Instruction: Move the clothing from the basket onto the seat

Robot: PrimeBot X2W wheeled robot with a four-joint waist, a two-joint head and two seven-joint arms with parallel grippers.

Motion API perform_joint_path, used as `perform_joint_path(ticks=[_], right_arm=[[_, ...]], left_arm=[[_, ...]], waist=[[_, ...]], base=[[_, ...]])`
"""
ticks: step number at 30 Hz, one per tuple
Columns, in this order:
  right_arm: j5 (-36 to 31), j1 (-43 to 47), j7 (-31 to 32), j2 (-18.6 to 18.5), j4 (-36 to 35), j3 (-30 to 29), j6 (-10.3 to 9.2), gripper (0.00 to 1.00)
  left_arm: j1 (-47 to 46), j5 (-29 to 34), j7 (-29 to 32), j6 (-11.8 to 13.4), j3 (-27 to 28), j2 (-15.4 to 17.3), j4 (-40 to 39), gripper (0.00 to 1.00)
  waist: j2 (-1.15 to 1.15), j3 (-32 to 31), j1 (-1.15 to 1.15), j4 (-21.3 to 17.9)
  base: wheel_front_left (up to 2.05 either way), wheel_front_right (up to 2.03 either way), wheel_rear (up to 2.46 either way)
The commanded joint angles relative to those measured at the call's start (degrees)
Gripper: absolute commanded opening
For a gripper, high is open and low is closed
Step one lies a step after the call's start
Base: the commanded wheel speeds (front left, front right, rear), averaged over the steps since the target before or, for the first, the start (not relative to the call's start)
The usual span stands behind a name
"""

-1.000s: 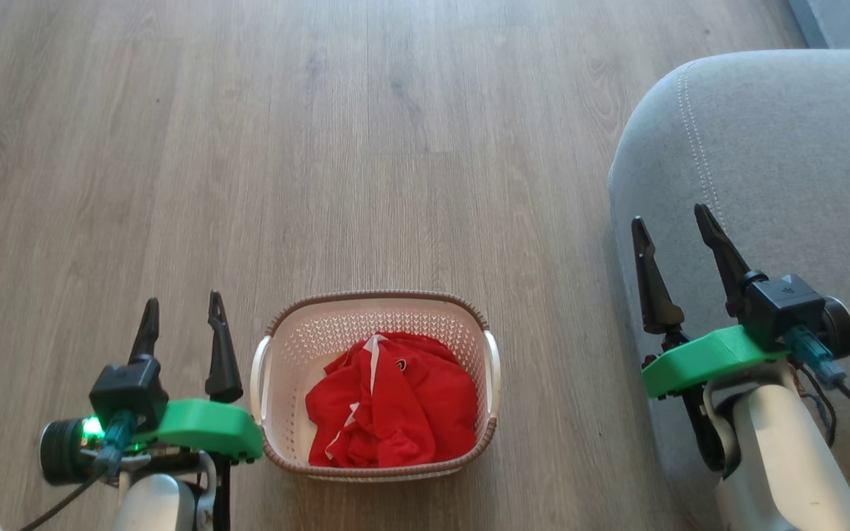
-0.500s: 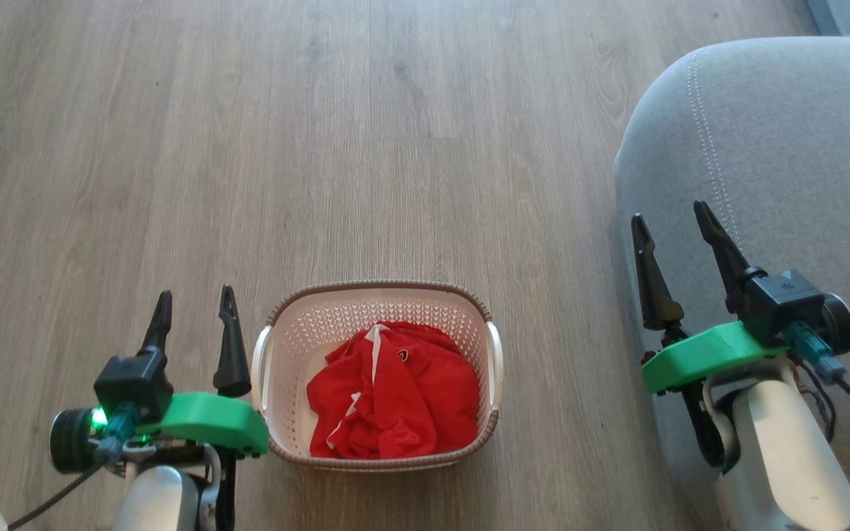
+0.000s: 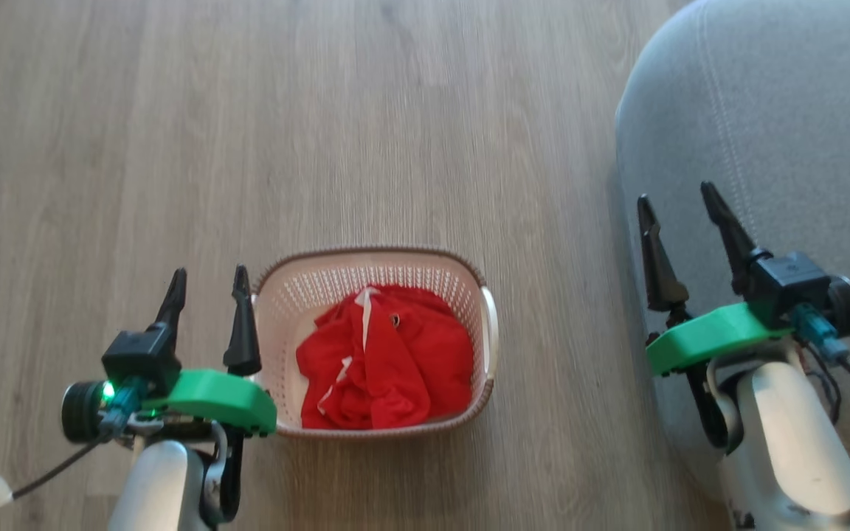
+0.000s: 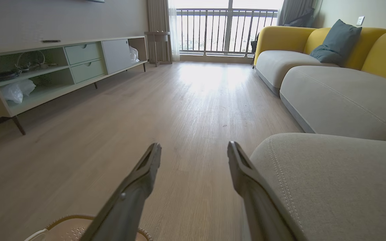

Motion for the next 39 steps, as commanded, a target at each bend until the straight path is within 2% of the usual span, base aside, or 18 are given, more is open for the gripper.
perform_joint_path(ticks=[1, 5, 9, 15, 16, 19, 26, 31, 39], right_arm=[[-0.57, -2.38, -0.54, -0.56, -1.64, 0.83, -0.01, 1.0], [-1.9, -3.43, -0.54, -0.56, -1.57, -0.01, -0.01, 1.0], [-3.19, -4.5, -0.54, -0.56, -1.68, -0.41, -0.01, 1.0], [-2.11, -5.28, -0.54, -0.56, -2.84, -1.34, -0.01, 1.0], [-1.57, -5.45, -0.54, -0.56, -3.18, -1.6, -0.01, 1.0], [-0.2, -6.08, -0.54, -0.56, -3.74, -1.55, -0.01, 1.0], [3.16, -7.28, -0.54, -0.56, -4.78, 0.48, -0.01, 1.0], [5.57, -7.71, -0.54, -0.56, -4.9, 2.64, -0.01, 1.0], [6.57, -7.26, -0.54, -0.56, -5.56, 3.48, -0.01, 1.0]], left_arm=[[-2.71, -0.16, -0.71, -0.28, 1.18, 0.29, -1.28, 1.0], [-5.47, -0.05, -0.71, -1.8, -0.17, 0.29, 1.55, 1.0], [-8.5, 0.35, -0.71, -4.42, -1.66, 0.29, 7.62, 1.0], [-15.63, 4.95, -0.71, -8.41, -2.63, 0.46, 17.22, 1.0], [-17.97, 6.26, -0.71, -9.53, -2.92, 1.0, 20.49, 1.0], [-21.54, 9.19, -0.71, -10.74, -4.71, 2.8, 26.36, 1.0], [-30.84, 11.01, -0.71, -11.92, -6.15, 5.65, 39.78, 1.0], [-36.9, 11.89, -0.71, -11.82, -6.55, 8.7, 47.41, 1.0], [-45.13, 11.96, -0.7, -13.19, -8.1, 9.61, 58.22, 1.0]], waist=[[0.0, 2.66, 0.0, -0.65], [0.0, 7.81, 0.0, -1.73], [0.0, 13.15, 0.0, -3.84], [0.0, 21.78, 0.0, -7.41], [0.0, 24.47, 0.0, -8.79], [0.0, 28.28, 0.0, -10.8], [0.0, 36.13, 0.0, -14.44], [0.0, 40.36, 0.0, -16.71], [0.0, 43.84, 0.0, -16.61]], base=[[0.0, 0.0, 0.0], [0.0, 0.0, 0.0], [0.0, 0.0, 0.0], [0.0, 0.0, 0.0], [0.0, 0.0, 0.0], [0.0, 0.0, 0.0], [0.0, 0.0, 0.0], [0.0, 0.0, 0.0], [0.0, 0.0, 0.0]])
